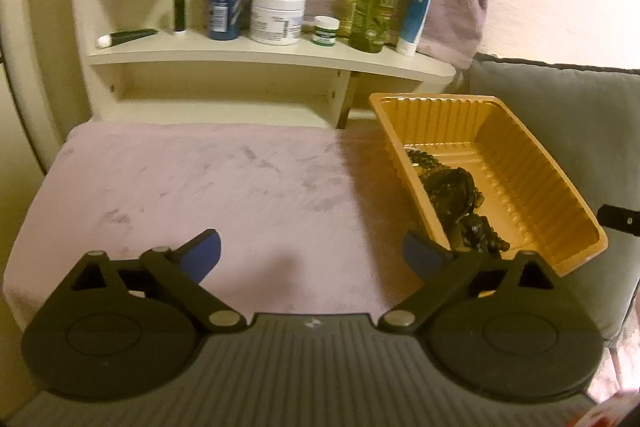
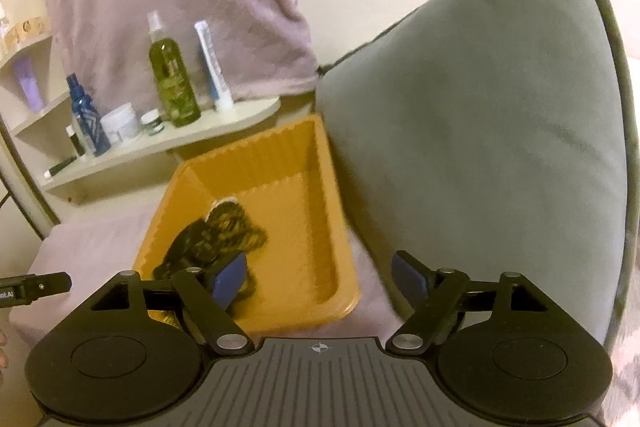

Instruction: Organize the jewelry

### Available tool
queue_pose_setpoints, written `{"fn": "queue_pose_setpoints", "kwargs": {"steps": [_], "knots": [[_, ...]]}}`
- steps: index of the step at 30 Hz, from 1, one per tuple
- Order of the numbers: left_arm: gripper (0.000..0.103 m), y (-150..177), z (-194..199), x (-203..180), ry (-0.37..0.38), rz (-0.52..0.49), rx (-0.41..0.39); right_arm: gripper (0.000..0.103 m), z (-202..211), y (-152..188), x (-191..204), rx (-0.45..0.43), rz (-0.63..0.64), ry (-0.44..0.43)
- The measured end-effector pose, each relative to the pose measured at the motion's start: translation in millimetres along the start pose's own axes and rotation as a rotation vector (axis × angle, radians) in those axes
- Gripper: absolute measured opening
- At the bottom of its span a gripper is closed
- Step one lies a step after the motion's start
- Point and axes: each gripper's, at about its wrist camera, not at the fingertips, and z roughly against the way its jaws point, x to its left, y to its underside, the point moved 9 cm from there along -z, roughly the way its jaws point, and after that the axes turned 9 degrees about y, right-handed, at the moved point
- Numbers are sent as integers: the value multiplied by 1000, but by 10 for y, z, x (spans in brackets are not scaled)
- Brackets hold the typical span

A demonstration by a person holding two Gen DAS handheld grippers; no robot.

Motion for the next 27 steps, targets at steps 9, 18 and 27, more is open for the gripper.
{"fn": "queue_pose_setpoints", "kwargs": {"steps": [9,18,27], "knots": [[102,186,321,156,-56,18,-1,80,151,262,297,85,7,-27],[102,286,580,163,-62,38,10,81,300,394,626,158,70,-57],[102,384,767,116,-87,37,48,81,424,528,971,196,159,-72]]}}
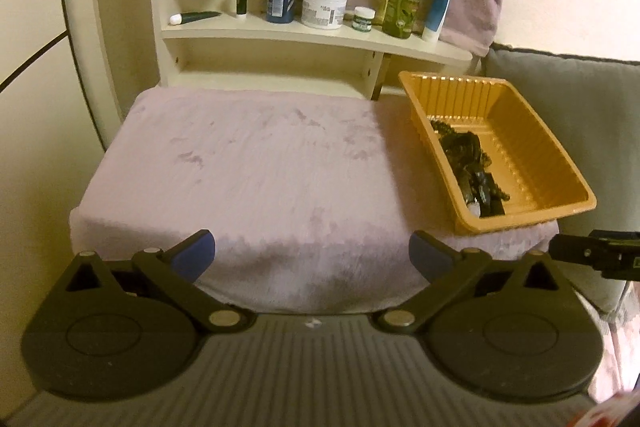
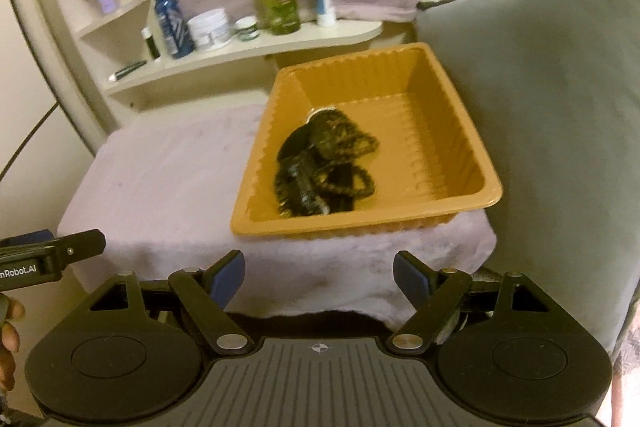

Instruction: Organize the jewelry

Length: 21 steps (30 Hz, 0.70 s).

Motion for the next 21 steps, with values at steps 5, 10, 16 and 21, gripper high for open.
{"fn": "queue_pose_setpoints", "kwargs": {"steps": [5,10,16,21], "knots": [[102,92,141,-18,-37,-9,24,81,42,72,149,22,30,-20],[102,162,236,-59,-45,3,36,81,99,116,224,19,43,-23],[102,183,301,-127,-52,-15,26,81,144,118,300,10,60,-32],[102,180,305,-172,-43,-25,21,81,152,104,316,7,62,-32]]}}
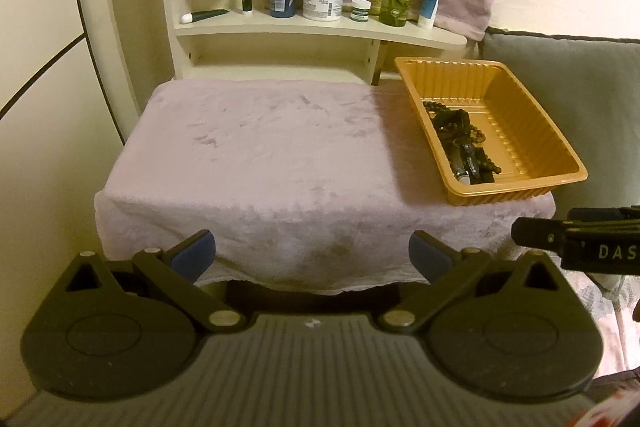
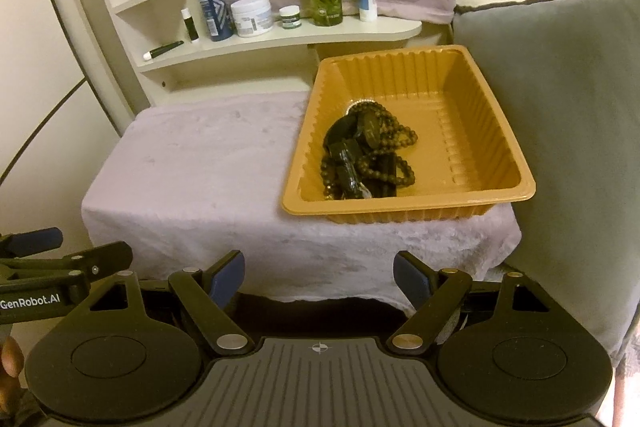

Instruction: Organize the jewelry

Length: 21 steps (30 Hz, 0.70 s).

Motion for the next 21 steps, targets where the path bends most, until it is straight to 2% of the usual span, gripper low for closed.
{"fn": "queue_pose_setpoints", "kwargs": {"steps": [21], "knots": [[103,-25,3,5,-4,1,-10,81,6,-18,7,-1,-4,0]]}}
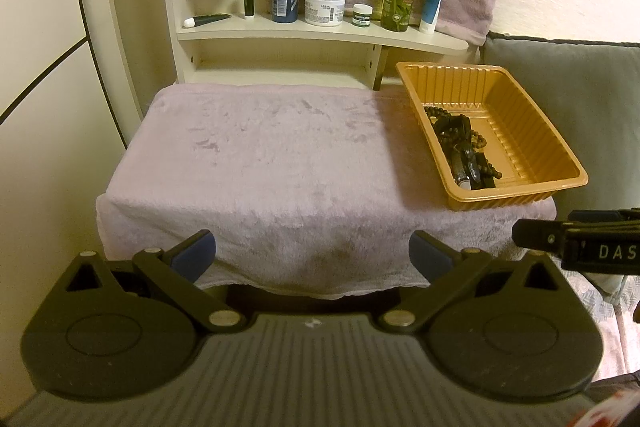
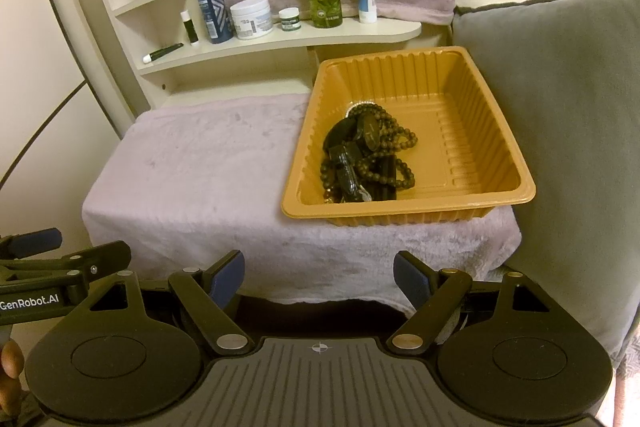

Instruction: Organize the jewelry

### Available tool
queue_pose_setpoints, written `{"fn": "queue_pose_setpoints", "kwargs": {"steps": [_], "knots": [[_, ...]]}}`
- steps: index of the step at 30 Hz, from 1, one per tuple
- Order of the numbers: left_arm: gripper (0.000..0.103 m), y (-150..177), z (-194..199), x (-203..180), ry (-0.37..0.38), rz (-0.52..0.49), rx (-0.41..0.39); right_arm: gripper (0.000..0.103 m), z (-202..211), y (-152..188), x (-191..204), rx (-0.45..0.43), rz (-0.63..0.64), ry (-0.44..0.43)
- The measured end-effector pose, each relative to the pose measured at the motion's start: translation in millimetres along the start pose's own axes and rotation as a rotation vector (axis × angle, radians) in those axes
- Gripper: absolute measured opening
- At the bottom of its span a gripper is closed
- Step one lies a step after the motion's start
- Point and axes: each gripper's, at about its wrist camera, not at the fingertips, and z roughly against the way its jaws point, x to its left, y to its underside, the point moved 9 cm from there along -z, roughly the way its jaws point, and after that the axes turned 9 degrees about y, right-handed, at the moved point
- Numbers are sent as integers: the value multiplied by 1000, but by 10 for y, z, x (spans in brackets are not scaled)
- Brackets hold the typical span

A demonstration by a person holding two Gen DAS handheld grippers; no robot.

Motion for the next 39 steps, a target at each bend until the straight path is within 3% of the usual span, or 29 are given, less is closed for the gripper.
{"fn": "queue_pose_setpoints", "kwargs": {"steps": [39], "knots": [[103,-53,49,-5,7,4,-35,81,-3,5,-13,0,-2,-2]]}}
